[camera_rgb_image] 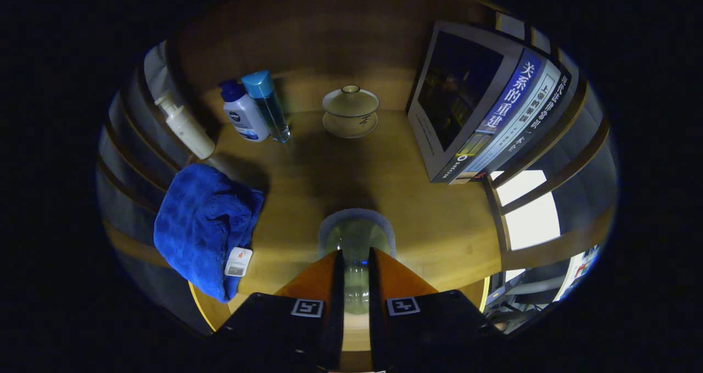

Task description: Pull open the drawer, take out the items inside it, and place them on the countertop above the cabinet.

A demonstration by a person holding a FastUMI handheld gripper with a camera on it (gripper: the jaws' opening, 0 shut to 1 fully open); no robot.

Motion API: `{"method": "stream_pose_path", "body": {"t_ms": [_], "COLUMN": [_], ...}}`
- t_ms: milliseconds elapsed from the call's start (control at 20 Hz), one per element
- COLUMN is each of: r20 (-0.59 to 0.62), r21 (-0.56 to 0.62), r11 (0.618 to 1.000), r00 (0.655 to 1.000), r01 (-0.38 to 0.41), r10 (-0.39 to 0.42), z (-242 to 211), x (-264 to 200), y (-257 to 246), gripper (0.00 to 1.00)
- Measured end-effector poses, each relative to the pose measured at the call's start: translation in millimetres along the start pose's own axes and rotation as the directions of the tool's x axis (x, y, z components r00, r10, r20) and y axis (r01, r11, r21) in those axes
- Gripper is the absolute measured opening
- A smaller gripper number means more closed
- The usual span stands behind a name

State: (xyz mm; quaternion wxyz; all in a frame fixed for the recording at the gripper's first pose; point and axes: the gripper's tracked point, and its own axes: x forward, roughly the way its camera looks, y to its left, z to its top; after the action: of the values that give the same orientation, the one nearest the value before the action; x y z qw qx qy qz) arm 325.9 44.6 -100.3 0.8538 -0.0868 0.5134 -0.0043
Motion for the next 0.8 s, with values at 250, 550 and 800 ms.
{"method": "stream_pose_path", "body": {"t_ms": [250, 550, 800], "r20": [0.087, 0.210, 0.299], "r21": [0.019, 0.023, 0.052], "r11": [1.000, 0.999, 0.999], "r00": [0.996, 0.977, 0.954], "r01": [-0.021, -0.035, 0.002], "r10": [0.019, 0.030, -0.018], "z": [12, 5, -9], "x": [-6, -23, -38], "y": [6, 13, -1], "gripper": [0.61, 1.00, 1.00]}}
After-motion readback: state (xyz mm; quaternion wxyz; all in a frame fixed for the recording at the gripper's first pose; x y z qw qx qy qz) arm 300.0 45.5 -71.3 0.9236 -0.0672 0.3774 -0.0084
